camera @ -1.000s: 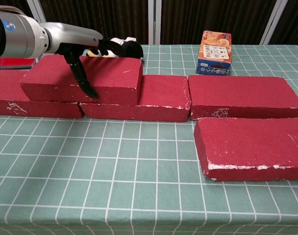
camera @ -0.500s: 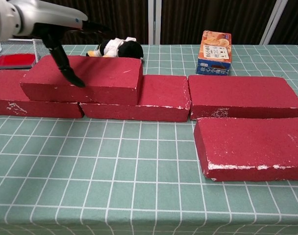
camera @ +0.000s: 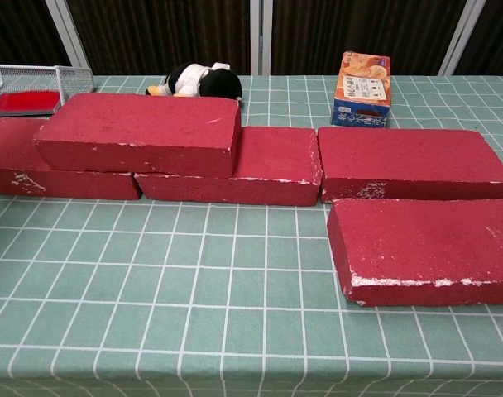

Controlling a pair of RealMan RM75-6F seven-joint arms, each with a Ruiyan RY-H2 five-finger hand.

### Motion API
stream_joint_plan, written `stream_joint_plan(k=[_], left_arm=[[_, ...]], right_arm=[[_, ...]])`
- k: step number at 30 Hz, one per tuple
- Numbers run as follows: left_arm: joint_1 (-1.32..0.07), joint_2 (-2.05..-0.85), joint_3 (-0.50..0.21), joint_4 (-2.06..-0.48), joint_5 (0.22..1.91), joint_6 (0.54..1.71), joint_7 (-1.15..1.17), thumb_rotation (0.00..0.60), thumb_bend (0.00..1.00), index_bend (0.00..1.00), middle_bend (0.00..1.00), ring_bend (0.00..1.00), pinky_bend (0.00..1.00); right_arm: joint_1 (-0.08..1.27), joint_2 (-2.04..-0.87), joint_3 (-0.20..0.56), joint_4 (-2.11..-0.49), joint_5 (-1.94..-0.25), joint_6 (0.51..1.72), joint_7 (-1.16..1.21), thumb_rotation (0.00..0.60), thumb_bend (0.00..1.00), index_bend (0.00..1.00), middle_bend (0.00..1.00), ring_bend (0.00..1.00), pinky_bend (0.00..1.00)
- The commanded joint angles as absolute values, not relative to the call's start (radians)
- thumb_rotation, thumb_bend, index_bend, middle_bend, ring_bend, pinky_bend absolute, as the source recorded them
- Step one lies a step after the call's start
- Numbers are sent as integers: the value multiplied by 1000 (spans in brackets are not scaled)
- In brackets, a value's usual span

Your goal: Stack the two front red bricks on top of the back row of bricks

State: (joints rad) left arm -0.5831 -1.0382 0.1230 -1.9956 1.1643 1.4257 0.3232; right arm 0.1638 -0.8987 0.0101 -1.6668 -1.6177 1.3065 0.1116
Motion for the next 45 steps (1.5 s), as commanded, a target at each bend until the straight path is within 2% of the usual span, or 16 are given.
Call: stream_joint_plan(k=[1, 7, 13, 22, 30, 45], left_arm=[[-518, -1029, 150, -1937, 1207, 1436, 247, 600, 20, 17, 0, 0, 0], [-453, -1021, 152, -1880, 1270, 1430, 155, 600, 7, 17, 0, 0, 0], [-370, -1036, 154, -1846, 1323, 1481, 129, 600, 1, 17, 0, 0, 0], [-299, -1055, 132, -1802, 1363, 1492, 80, 600, 1, 17, 0, 0, 0], [-262, -1056, 113, -1773, 1384, 1474, 52, 600, 1, 17, 0, 0, 0], [-226, -1055, 76, -1735, 1394, 1420, 3, 600, 1, 17, 0, 0, 0]], right_arm=[[188, -875, -14, -1736, -1636, 1253, 37, 600, 0, 0, 0, 0, 0], [219, -896, -43, -1794, -1657, 1177, -28, 600, 0, 0, 0, 0, 0], [258, -916, -65, -1837, -1675, 1098, -80, 600, 0, 0, 0, 0, 0], [303, -1002, -58, -1844, -1605, 1007, -141, 600, 0, 0, 0, 0, 0], [331, -1088, -35, -1822, -1535, 978, -143, 600, 0, 0, 0, 0, 0], [377, -1150, -30, -1812, -1449, 927, -184, 600, 0, 0, 0, 0, 0]])
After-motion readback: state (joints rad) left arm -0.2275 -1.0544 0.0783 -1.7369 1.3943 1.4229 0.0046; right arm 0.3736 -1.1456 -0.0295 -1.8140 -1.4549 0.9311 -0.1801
